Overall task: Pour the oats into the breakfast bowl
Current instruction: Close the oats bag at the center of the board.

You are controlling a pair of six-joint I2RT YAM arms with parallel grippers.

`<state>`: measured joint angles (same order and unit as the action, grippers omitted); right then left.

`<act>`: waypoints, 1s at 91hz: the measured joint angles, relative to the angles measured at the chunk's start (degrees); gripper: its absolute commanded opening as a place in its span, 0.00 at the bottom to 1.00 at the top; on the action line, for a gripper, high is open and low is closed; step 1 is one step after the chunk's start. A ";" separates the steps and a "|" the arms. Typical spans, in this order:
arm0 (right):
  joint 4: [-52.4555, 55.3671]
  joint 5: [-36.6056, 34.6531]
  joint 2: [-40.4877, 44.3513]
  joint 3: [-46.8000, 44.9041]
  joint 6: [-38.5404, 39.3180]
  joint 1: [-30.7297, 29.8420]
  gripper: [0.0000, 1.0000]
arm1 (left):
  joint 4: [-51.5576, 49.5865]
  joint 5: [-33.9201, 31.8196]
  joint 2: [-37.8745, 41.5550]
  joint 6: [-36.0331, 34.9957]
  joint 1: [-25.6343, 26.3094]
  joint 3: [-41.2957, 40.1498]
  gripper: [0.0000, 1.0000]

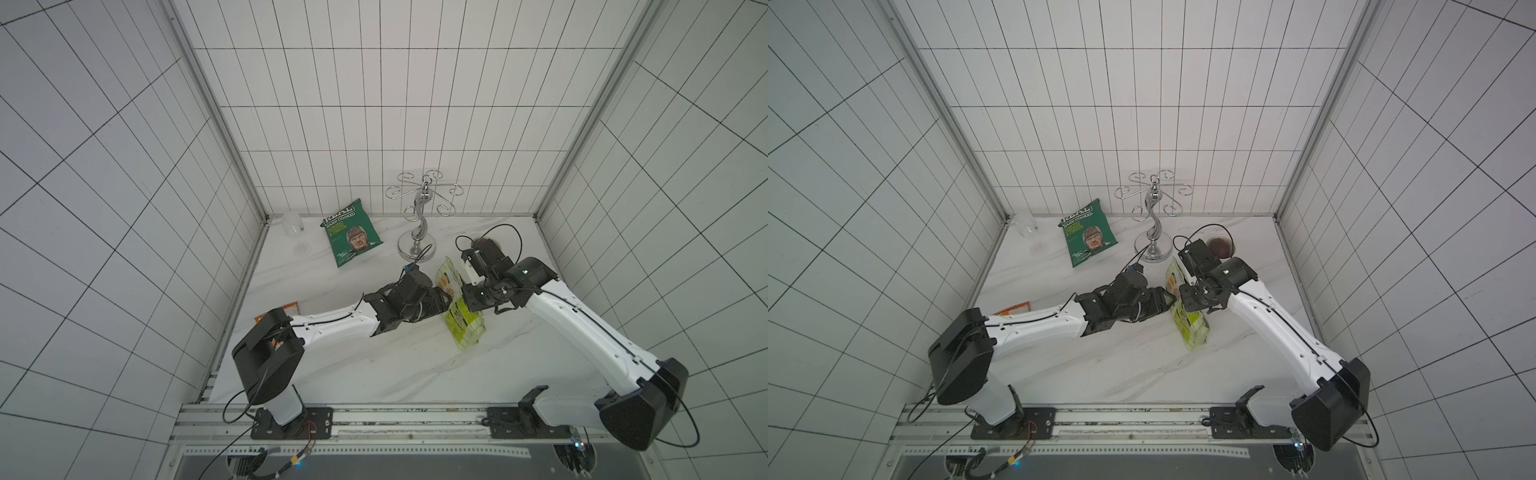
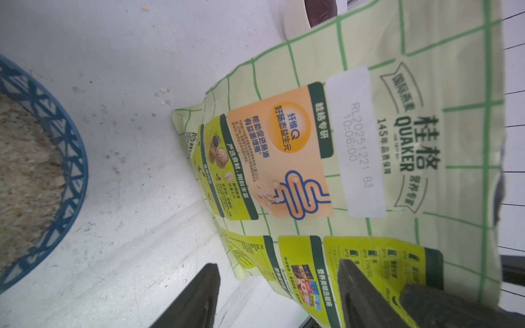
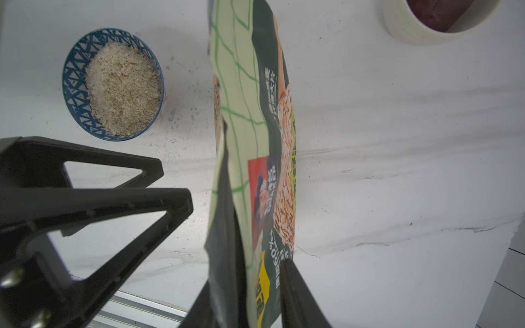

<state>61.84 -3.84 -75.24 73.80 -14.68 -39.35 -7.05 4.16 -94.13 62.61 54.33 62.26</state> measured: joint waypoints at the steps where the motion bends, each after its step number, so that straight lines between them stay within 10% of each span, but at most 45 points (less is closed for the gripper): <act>1: 0.00 -0.02 -0.02 -0.07 -0.02 0.00 0.20 | 0.00 0.00 0.00 0.00 0.00 0.00 0.68; 5: 0.17 0.07 -0.04 -0.17 -0.35 -0.04 0.00 | 0.00 0.00 0.00 0.00 0.02 0.00 0.68; 28: 0.13 -0.15 0.00 -0.17 -0.44 -0.79 0.00 | 0.00 0.00 0.00 -0.02 0.02 0.00 0.68; 39: 0.39 -0.66 0.04 -0.17 -0.66 -0.90 0.35 | 0.00 -0.02 0.00 -0.02 0.02 0.00 0.68; 55: 1.70 -2.71 0.22 -0.55 -0.59 -1.99 0.36 | 0.00 -0.02 0.00 -0.02 0.02 0.00 0.68; 70: 2.29 -3.21 0.90 -2.05 0.09 -2.62 0.00 | -0.02 -0.02 0.00 -0.04 0.02 0.00 0.68; 91: 2.23 -3.65 0.90 -2.14 0.63 -2.73 0.00 | -0.02 -0.02 0.00 -0.04 0.02 0.00 0.68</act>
<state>64.07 -7.49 -74.35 71.66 -14.04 -42.09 -7.07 4.14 -94.13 62.57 54.35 62.26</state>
